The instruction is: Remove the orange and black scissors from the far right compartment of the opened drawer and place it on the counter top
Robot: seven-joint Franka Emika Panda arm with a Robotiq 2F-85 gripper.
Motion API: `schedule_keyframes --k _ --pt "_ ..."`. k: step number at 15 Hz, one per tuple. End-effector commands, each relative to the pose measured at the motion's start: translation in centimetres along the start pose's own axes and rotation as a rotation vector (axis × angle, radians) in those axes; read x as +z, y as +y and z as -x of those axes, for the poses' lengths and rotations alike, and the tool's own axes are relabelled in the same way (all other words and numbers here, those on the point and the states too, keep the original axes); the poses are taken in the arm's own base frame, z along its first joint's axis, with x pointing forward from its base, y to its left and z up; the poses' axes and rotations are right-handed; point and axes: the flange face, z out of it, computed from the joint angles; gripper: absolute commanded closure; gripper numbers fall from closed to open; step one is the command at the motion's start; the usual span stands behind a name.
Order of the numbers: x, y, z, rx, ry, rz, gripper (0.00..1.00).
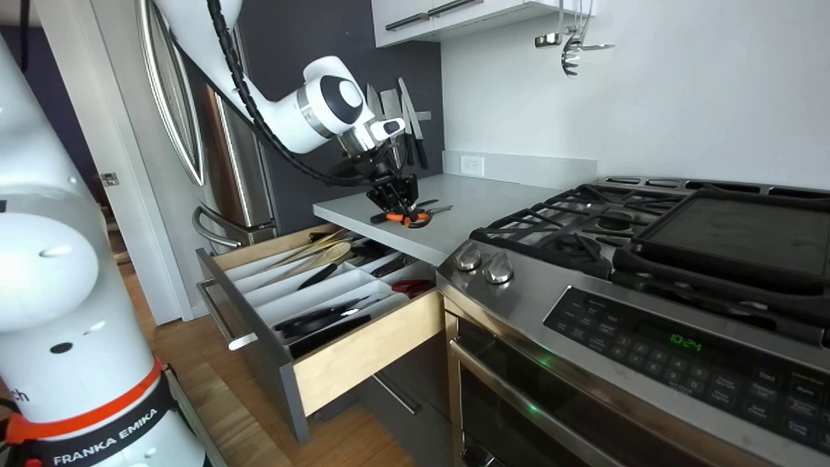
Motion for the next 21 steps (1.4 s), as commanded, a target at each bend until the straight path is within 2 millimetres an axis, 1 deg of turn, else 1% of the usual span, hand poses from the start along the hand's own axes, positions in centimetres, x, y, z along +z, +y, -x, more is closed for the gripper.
schedule_keyframes --k 1,5,9,12,13,14,15,16,18,19,20,21 --pt "1.5 -1.3 -2.2 0.02 0.042 0.058 0.93" --pt "3.0 -2.5 -4.1 0.06 0.074 0.112 0.93" --pt "4.9 -3.6 -4.7 0.056 0.063 0.119 0.93" --pt "6.0 -3.7 -5.2 0.063 0.047 0.115 0.93" --pt "6.3 -3.7 -5.4 0.061 0.043 0.113 0.63" --pt "6.2 -3.7 -5.6 0.058 0.044 0.114 0.45" --pt "6.0 -3.6 -5.9 0.058 0.05 0.116 0.4" --pt "5.9 -3.5 -6.1 0.058 0.055 0.116 0.32" --pt "5.3 -3.4 -6.5 0.057 0.069 0.115 0.18" --pt "4.8 -3.3 -6.7 0.054 0.073 0.108 0.09" --pt "4.4 -3.2 -6.8 0.054 0.075 0.099 0.03" --pt "3.9 -3.0 -6.7 0.056 0.061 0.086 0.0"
